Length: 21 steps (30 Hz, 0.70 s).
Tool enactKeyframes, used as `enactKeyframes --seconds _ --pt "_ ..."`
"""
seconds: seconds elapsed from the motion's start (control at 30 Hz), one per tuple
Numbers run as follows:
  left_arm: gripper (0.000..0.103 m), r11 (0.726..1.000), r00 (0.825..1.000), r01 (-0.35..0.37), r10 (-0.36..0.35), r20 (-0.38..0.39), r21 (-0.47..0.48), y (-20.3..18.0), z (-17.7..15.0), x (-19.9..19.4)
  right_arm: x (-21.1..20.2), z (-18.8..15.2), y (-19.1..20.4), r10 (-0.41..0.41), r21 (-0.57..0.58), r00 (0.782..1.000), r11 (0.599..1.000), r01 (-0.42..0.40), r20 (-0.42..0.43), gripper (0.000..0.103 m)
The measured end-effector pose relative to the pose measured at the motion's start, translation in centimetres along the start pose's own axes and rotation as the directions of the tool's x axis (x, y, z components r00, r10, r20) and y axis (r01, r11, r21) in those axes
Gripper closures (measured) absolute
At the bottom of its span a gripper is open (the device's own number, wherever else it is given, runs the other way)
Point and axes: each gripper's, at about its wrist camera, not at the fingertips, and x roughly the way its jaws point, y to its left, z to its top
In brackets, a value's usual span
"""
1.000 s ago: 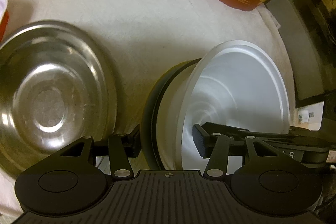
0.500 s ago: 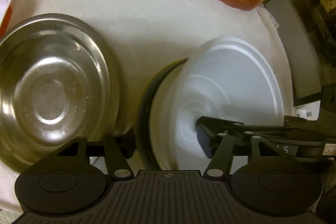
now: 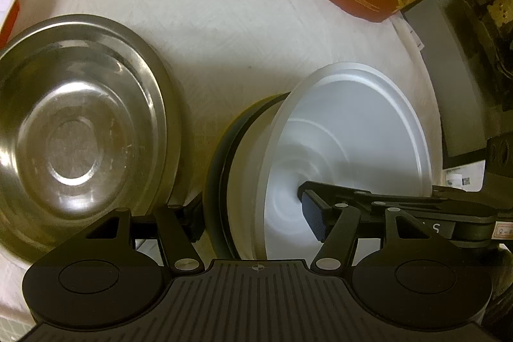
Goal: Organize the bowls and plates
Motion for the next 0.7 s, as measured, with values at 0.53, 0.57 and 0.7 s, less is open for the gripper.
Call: enactKeyframes --seconds 0.53,0.57,0.7 --pt "0.037 1.000 0.999 0.020 -0.021 0.036 0.023 -1.5 0.7 -2.3 -2.2 0.7 0.8 -0.001 -0.004 0.999 1.000 0.001 0.045 0.048" --pt "0.037 0.999 0.999 0.025 -0.026 0.040 0.024 -1.4 0.9 -2.7 -2.5 0.8 1.1 -0.002 -0.009 0.999 1.000 0.002 0.050 0.048" --pt "0.037 0.999 0.996 0.046 -0.048 0.082 0.019 -1.0 1.6 -4.6 -3.8 1.7 2.9 -0.005 -0.047 0.996 0.999 0.009 0.086 0.048"
